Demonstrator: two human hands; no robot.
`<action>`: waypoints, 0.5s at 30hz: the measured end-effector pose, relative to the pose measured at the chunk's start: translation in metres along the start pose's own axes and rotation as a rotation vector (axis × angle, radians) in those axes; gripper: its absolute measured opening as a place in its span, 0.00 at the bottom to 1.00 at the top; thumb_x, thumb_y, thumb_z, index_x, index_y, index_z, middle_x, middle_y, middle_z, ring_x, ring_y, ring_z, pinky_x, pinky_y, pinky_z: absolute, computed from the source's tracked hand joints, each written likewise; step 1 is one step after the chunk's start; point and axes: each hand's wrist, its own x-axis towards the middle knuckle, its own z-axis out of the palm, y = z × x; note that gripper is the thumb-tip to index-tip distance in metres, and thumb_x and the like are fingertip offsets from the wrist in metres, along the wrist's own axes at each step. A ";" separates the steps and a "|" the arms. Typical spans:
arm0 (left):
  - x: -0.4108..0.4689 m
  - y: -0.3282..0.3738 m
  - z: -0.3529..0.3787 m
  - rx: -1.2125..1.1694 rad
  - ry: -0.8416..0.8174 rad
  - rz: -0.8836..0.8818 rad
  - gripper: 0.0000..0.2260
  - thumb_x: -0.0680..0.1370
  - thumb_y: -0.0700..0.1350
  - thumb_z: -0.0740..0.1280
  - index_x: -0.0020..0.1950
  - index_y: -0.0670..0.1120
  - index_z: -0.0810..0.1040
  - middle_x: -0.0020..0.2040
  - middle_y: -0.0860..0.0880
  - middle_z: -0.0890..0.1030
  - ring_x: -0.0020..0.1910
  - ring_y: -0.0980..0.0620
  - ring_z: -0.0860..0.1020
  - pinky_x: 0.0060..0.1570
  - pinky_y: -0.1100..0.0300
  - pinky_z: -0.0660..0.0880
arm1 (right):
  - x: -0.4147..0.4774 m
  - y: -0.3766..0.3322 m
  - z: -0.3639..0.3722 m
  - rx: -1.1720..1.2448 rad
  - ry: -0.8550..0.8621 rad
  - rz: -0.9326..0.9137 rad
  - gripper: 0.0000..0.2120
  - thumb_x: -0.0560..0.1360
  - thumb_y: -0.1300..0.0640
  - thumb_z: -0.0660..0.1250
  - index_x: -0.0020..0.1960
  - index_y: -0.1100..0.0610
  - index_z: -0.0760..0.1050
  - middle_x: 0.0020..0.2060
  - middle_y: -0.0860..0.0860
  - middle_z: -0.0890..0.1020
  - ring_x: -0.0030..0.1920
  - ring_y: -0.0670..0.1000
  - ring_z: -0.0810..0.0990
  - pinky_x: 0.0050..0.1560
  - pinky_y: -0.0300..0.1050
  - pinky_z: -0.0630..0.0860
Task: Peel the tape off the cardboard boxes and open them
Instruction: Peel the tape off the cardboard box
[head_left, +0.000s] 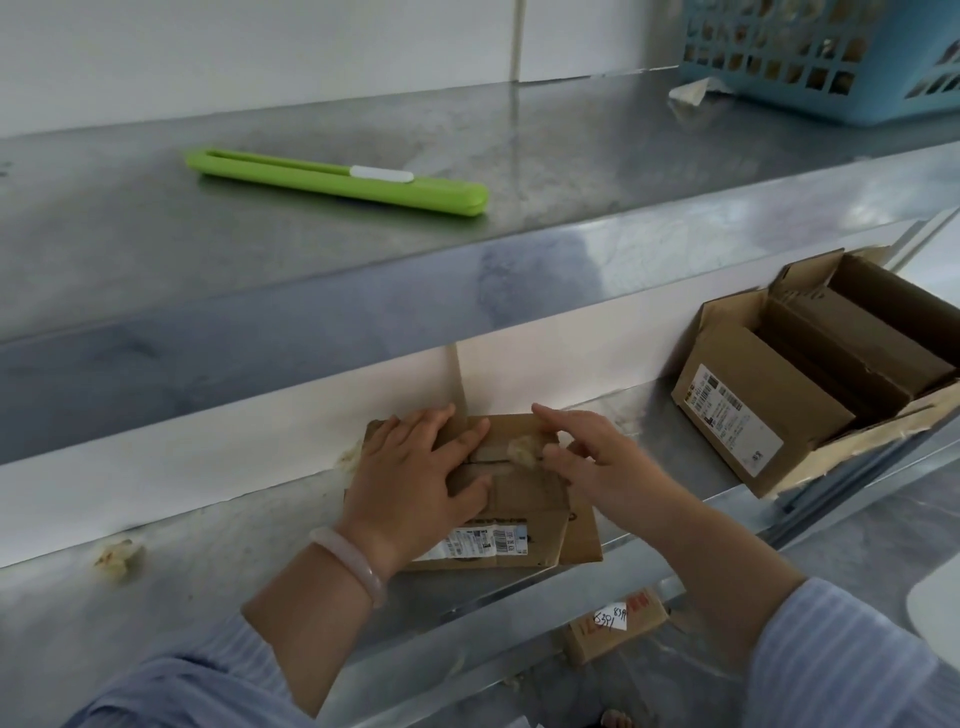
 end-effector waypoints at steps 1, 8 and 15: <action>0.000 0.000 0.000 -0.001 0.002 0.001 0.31 0.72 0.69 0.43 0.75 0.64 0.57 0.76 0.54 0.60 0.75 0.52 0.56 0.75 0.52 0.47 | -0.003 0.003 0.000 0.126 0.052 0.042 0.21 0.81 0.52 0.62 0.72 0.42 0.67 0.62 0.43 0.73 0.54 0.44 0.77 0.59 0.44 0.76; 0.000 0.002 0.001 0.013 0.027 0.007 0.29 0.75 0.67 0.47 0.74 0.62 0.62 0.74 0.51 0.65 0.73 0.49 0.63 0.73 0.49 0.54 | -0.025 0.031 0.033 0.604 0.032 0.453 0.14 0.80 0.52 0.62 0.51 0.35 0.81 0.51 0.49 0.85 0.54 0.53 0.83 0.61 0.54 0.77; -0.001 0.003 0.000 0.044 0.047 0.008 0.28 0.75 0.66 0.49 0.74 0.61 0.64 0.72 0.51 0.68 0.70 0.49 0.66 0.72 0.49 0.57 | -0.032 0.046 0.048 0.660 0.038 0.462 0.14 0.78 0.46 0.62 0.62 0.41 0.79 0.55 0.49 0.84 0.57 0.53 0.82 0.65 0.55 0.74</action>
